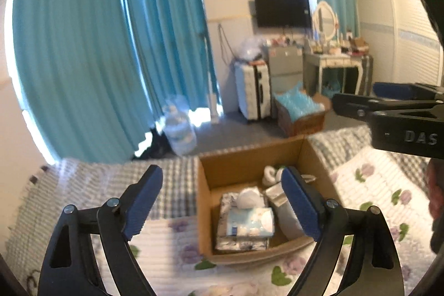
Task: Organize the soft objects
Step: 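Carry both items over the box and open both tools to release them, then grasp the white rolled cloth with the right tool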
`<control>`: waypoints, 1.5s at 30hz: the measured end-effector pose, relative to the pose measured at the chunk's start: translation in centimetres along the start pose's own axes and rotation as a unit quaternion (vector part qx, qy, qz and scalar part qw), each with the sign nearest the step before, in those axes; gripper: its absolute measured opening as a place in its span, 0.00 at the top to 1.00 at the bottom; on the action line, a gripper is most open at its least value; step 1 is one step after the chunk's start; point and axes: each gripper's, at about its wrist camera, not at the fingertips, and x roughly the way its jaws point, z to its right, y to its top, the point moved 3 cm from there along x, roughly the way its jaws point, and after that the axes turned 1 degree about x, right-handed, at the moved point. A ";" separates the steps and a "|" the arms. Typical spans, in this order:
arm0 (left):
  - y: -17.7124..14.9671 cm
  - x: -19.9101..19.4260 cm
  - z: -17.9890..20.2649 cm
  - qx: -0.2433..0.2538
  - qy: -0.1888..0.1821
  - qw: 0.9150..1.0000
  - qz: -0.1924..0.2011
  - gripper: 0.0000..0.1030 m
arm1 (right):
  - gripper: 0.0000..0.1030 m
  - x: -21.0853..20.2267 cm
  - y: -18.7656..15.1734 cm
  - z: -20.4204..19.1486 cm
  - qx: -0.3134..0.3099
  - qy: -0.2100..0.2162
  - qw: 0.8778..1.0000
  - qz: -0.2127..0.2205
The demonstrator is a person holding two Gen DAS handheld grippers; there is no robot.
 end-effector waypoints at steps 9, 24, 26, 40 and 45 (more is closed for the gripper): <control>2.6 -11.7 -3.1 -0.019 0.023 0.998 0.060 0.00 | 0.00 -14.7 2.4 -1.6 -0.048 -0.040 0.997 0.041; -5.6 -13.9 -2.4 -0.050 0.013 0.999 0.016 0.00 | 0.00 -16.0 -8.9 -2.2 -0.024 -0.007 0.999 0.028; -6.9 -12.6 -2.0 -0.056 0.006 0.998 0.001 0.00 | 0.00 -13.8 -10.5 -1.9 -0.019 -0.003 1.000 0.010; -16.3 -0.3 -0.7 -0.098 -0.002 0.988 -0.120 0.00 | 0.00 2.7 -22.1 1.4 0.032 -0.027 0.988 -0.149; -19.1 1.7 -0.5 -0.089 -0.002 0.984 -0.152 0.00 | 0.19 5.4 -25.7 1.7 0.046 -0.013 0.980 -0.196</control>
